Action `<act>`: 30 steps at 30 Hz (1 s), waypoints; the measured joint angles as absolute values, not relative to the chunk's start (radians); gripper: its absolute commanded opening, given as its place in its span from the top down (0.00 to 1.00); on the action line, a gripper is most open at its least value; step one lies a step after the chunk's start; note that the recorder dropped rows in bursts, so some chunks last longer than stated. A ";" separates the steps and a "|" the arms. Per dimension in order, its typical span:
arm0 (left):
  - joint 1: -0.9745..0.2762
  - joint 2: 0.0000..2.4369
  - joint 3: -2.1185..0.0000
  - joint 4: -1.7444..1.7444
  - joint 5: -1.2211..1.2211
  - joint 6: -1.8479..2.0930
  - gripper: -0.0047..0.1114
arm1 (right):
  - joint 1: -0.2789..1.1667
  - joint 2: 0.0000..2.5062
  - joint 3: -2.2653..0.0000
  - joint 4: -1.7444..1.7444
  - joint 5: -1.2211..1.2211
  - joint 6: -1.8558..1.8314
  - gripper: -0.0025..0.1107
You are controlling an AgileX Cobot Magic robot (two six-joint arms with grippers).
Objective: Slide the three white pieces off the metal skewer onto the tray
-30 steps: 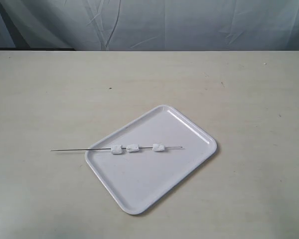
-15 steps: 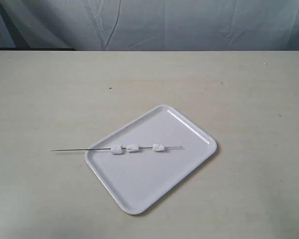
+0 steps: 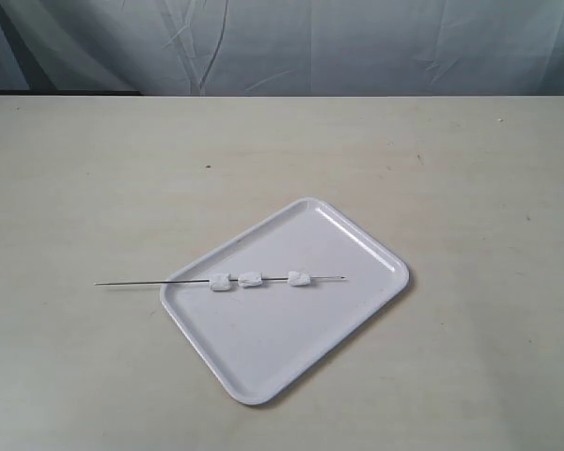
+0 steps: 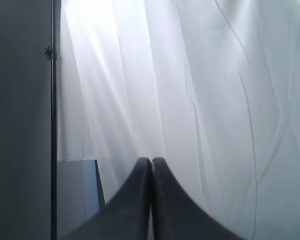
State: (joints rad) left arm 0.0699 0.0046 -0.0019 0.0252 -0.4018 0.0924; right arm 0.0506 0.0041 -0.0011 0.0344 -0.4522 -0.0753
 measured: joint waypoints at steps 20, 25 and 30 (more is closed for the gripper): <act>0.070 0.004 -0.002 0.064 -0.549 -0.060 0.96 | 0.051 0.004 -0.001 0.074 -0.507 -0.075 0.98; 0.070 0.002 -0.002 0.167 -0.660 -0.292 0.96 | 0.051 0.004 -0.001 0.082 -0.517 -0.011 0.98; 0.070 0.002 -0.009 0.329 -0.730 -0.456 0.96 | 0.051 0.004 -0.008 0.088 -0.655 0.195 0.98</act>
State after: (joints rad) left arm 0.0699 0.0023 -0.0094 0.3295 -0.7297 -0.4558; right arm 0.0506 0.0041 -0.0082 0.0880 -0.6549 0.1950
